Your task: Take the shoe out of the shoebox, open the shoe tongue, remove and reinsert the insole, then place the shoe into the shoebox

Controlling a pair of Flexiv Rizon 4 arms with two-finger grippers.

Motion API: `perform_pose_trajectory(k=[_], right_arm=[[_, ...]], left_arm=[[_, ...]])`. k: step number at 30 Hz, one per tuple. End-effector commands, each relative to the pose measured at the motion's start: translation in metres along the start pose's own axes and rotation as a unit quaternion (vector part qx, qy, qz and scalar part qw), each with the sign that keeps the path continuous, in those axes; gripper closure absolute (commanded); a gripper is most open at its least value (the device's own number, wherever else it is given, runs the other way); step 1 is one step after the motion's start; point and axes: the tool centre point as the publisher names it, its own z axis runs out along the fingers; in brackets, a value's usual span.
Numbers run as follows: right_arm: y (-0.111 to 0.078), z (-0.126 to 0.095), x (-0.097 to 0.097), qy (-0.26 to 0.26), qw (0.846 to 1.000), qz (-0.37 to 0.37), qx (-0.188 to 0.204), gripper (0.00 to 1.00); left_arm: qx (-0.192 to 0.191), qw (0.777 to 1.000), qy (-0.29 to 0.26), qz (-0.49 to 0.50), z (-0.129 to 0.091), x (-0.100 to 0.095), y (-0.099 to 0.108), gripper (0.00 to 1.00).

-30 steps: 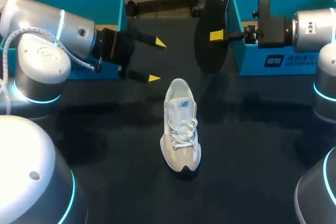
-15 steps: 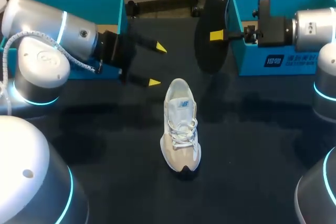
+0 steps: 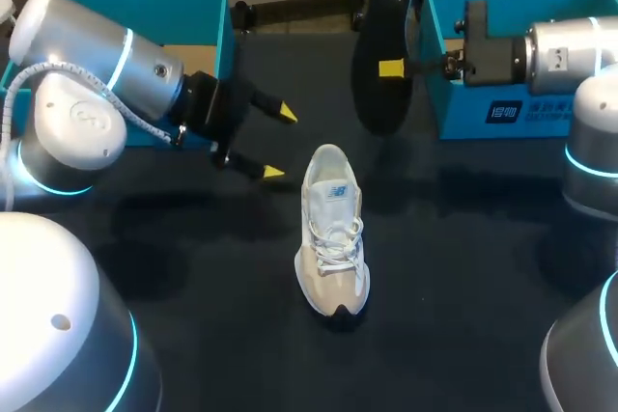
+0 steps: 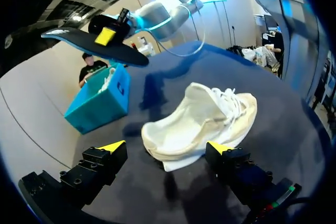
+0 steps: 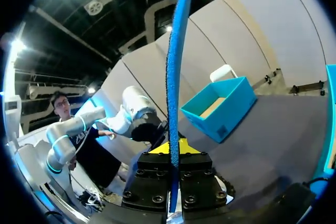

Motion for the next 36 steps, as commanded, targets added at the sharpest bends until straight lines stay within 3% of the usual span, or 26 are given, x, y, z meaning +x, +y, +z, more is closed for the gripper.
perform_pose_trajectory(k=[1, 8, 20, 36], right_arm=[[0.000, 0.001, 0.000, -0.001, 1.000, 0.000, 0.001, 1.00], [-0.005, 0.007, -0.006, -0.002, 1.000, -0.024, 0.002, 1.00], [-0.027, 0.044, -0.013, 0.023, 0.993, -0.116, 0.018, 1.00], [-0.029, 0.049, -0.015, 0.028, 0.993, -0.115, 0.029, 1.00]], left_arm=[[-0.023, 1.000, 0.008, 0.000, 0.002, 0.011, 0.008, 0.00], [-0.045, 0.999, 0.009, -0.007, 0.013, 0.022, 0.017, 0.00], [-0.061, 0.997, -0.006, -0.035, 0.027, 0.027, 0.030, 0.00], [-0.057, 0.997, -0.007, -0.055, 0.047, 0.039, 0.036, 0.00]])
